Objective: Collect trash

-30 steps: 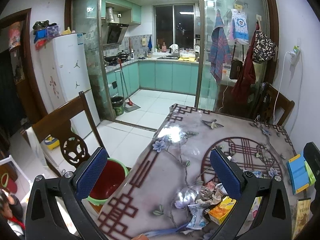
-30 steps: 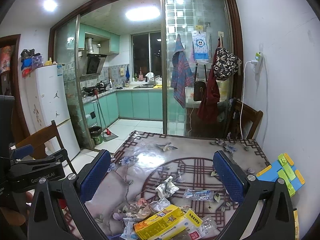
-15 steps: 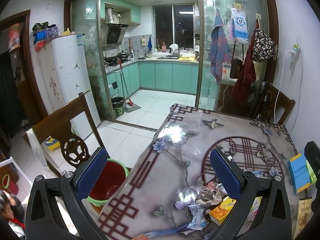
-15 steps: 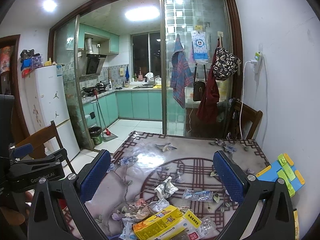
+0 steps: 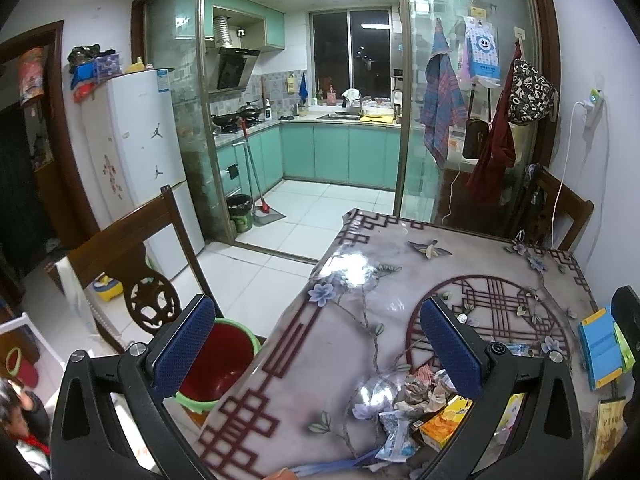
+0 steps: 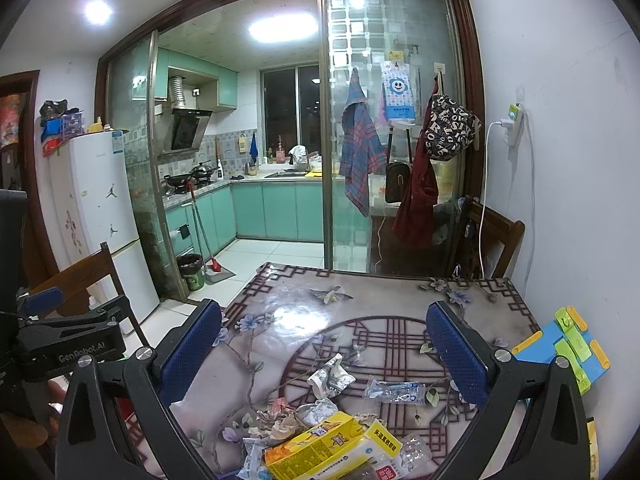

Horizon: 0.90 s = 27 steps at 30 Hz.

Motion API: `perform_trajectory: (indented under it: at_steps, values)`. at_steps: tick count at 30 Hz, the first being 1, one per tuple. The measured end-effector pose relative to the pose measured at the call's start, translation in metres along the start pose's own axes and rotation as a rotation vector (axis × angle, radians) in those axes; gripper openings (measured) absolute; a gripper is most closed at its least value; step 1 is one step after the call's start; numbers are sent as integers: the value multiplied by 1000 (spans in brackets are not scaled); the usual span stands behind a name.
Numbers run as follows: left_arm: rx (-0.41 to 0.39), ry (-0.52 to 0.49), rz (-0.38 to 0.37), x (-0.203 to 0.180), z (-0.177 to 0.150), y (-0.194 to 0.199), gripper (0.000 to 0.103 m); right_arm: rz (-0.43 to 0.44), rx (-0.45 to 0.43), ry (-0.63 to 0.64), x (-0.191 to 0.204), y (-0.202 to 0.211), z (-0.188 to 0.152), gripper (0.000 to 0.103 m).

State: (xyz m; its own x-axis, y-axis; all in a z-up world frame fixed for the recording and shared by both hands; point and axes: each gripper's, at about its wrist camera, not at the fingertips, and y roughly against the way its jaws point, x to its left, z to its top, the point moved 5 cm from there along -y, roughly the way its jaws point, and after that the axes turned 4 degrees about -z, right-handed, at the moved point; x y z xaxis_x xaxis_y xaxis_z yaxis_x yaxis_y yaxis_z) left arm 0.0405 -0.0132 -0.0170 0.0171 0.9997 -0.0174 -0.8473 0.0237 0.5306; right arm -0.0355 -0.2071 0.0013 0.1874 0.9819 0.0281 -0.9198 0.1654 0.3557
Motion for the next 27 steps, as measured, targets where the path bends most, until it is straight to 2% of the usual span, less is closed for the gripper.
perform_trajectory:
  at_steps: [27]
  values:
    - [40, -11, -2, -9, -6, -11, 103, -26, 27, 7, -11, -9, -6, 103]
